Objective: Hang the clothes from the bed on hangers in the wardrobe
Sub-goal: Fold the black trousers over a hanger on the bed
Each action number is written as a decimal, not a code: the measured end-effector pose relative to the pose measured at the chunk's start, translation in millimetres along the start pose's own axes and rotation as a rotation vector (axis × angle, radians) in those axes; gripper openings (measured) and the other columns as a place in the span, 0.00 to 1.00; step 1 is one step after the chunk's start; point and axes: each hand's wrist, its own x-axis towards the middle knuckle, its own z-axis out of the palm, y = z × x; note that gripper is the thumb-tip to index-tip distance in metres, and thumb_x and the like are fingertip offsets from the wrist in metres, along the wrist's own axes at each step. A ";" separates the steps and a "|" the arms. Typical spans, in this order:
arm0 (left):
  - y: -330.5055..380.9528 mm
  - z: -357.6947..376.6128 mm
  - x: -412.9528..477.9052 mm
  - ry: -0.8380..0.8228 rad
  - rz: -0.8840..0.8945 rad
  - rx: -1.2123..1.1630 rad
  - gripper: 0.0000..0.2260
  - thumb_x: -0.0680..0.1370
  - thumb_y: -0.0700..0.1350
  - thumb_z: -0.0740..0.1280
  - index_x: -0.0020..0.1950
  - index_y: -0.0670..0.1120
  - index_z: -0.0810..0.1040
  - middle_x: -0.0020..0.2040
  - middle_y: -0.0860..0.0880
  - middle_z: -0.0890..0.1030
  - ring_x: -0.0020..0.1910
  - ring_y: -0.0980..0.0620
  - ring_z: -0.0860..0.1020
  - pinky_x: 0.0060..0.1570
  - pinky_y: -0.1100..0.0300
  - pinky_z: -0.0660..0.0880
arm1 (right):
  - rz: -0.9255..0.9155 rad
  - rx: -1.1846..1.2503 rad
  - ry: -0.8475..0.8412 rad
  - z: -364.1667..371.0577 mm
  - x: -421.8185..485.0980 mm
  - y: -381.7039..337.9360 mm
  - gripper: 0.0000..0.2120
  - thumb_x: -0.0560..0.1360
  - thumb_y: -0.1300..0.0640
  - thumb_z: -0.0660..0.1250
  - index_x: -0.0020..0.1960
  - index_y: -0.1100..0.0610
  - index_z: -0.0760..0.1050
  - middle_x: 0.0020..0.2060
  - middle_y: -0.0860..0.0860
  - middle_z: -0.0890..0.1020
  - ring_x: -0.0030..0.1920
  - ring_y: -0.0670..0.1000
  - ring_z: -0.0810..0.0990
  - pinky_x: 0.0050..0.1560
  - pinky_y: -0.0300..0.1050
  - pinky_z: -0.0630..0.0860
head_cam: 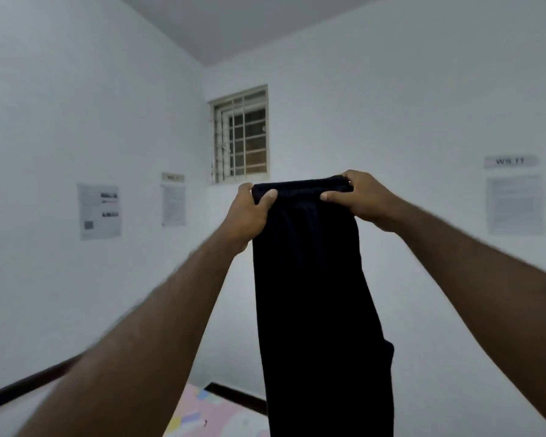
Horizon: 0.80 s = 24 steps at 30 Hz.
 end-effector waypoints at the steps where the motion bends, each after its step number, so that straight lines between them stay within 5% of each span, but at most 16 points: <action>1: 11.7 -2.4 6.8 0.009 0.029 0.010 0.10 0.82 0.49 0.63 0.60 0.46 0.70 0.49 0.54 0.76 0.50 0.55 0.77 0.41 0.66 0.73 | -0.006 0.021 0.005 -6.8 7.4 -6.9 0.17 0.73 0.53 0.74 0.57 0.60 0.77 0.50 0.56 0.83 0.52 0.55 0.83 0.51 0.48 0.81; 4: 39.3 -10.9 24.9 0.088 0.139 0.110 0.07 0.82 0.47 0.63 0.53 0.44 0.73 0.43 0.53 0.76 0.43 0.56 0.77 0.36 0.67 0.70 | -0.033 0.066 0.069 -26.5 21.1 -24.5 0.13 0.74 0.54 0.74 0.54 0.60 0.80 0.50 0.57 0.85 0.52 0.56 0.84 0.55 0.51 0.81; 10: 43.3 -8.3 34.5 0.118 0.045 0.085 0.10 0.82 0.48 0.61 0.56 0.41 0.73 0.49 0.46 0.78 0.46 0.51 0.77 0.42 0.60 0.73 | -0.004 0.054 0.117 -22.1 28.2 -38.7 0.10 0.75 0.55 0.72 0.53 0.60 0.79 0.49 0.57 0.84 0.51 0.56 0.84 0.56 0.54 0.81; 15: 40.5 -16.1 29.7 0.021 0.131 -0.097 0.07 0.82 0.46 0.62 0.55 0.44 0.76 0.51 0.45 0.82 0.51 0.50 0.81 0.51 0.55 0.79 | 0.009 0.221 0.096 -28.1 19.5 -34.9 0.13 0.77 0.57 0.71 0.57 0.62 0.74 0.53 0.61 0.82 0.52 0.56 0.83 0.56 0.52 0.80; 18: 28.5 -17.8 22.4 -0.093 0.000 -0.134 0.09 0.83 0.47 0.61 0.54 0.44 0.77 0.51 0.46 0.83 0.51 0.49 0.82 0.50 0.55 0.80 | 0.033 0.240 0.084 -17.6 10.2 -32.2 0.13 0.76 0.56 0.71 0.58 0.60 0.75 0.52 0.55 0.83 0.52 0.54 0.83 0.54 0.48 0.80; 21: 6.8 -27.1 9.9 -0.277 -0.138 -0.021 0.18 0.81 0.53 0.64 0.63 0.41 0.73 0.58 0.44 0.80 0.51 0.50 0.81 0.47 0.55 0.79 | 0.086 0.295 0.059 -0.9 -7.9 -16.1 0.13 0.75 0.58 0.72 0.57 0.61 0.76 0.52 0.57 0.84 0.52 0.54 0.84 0.55 0.49 0.80; 24: -14.4 -26.3 -9.4 -0.374 -0.009 0.390 0.42 0.70 0.61 0.73 0.77 0.48 0.57 0.75 0.47 0.63 0.71 0.48 0.66 0.66 0.54 0.67 | 0.121 0.314 -0.033 21.5 -42.2 9.1 0.08 0.75 0.60 0.72 0.53 0.60 0.76 0.49 0.59 0.84 0.47 0.53 0.84 0.46 0.45 0.80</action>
